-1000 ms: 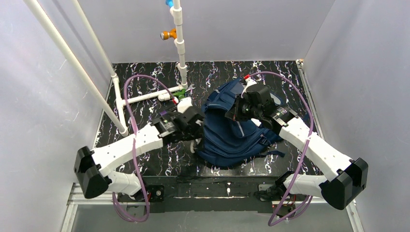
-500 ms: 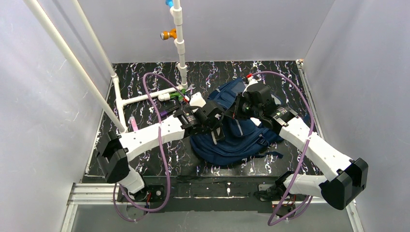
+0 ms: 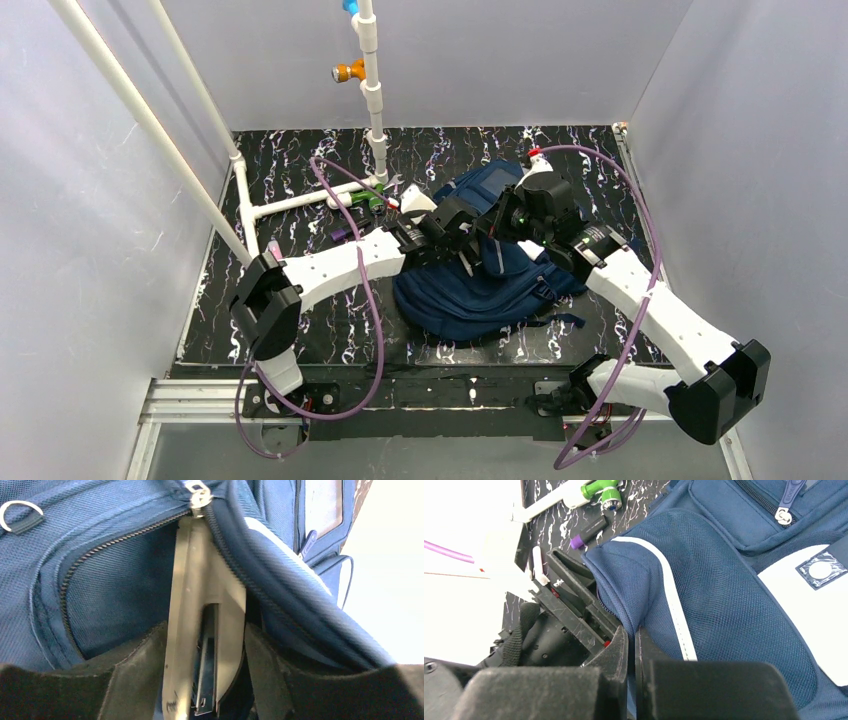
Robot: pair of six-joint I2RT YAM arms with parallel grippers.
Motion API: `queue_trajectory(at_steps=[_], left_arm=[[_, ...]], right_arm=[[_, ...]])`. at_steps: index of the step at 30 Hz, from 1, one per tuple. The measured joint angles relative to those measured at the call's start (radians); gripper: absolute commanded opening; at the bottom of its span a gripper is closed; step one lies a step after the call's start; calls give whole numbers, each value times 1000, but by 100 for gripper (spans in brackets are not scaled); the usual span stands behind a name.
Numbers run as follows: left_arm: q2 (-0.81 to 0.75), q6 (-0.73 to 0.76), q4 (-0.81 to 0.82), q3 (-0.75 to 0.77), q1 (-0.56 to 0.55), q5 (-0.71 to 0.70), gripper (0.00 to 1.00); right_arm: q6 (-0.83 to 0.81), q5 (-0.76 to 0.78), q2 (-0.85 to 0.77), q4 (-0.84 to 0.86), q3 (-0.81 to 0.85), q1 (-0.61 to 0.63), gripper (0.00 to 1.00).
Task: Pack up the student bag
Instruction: Place the stationery in the student bag, then adjust the student bag at the center of the board.
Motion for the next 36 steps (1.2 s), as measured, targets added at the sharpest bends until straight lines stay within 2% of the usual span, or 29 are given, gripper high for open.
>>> queue_trajectory(at_steps=[7,11,14,17,20,21,23,24,27,30,32,33,36], left_arm=[[-4,-12,109,-71,15,31,82],[-68,72,219,-179,22,101,91],[-204,207,286,-302,24,184,95],[-390,363,297,-386,24,256,95],[-571,557,282,-402,44,375,95],[-620,621,268,-398,68,435,94],[-663,726,225,-378,135,551,93],[-668,785,190,-359,185,605,93],[-621,938,114,-300,338,726,90],[-506,1062,110,-267,456,831,90],[-415,1121,146,-266,489,895,88],[-370,1144,166,-266,495,926,84],[-242,1199,229,-262,503,1004,62]], right_arm=[[-5,35,-3,8,0,-5,1],[-31,16,-11,-2,-9,0,1],[-75,-13,-30,-9,-39,13,1],[-146,-40,-55,-8,-72,21,1],[-250,-93,-94,10,-122,21,1],[-298,-130,-111,14,-145,21,4],[-358,-196,-119,11,-163,19,23],[-386,-240,-114,8,-169,17,28],[-421,-366,-80,11,-192,14,32],[-401,-489,-38,19,-245,16,38],[-376,-511,-31,14,-281,20,35],[-359,-499,-31,6,-295,21,34],[-319,-406,-33,-30,-302,21,25]])
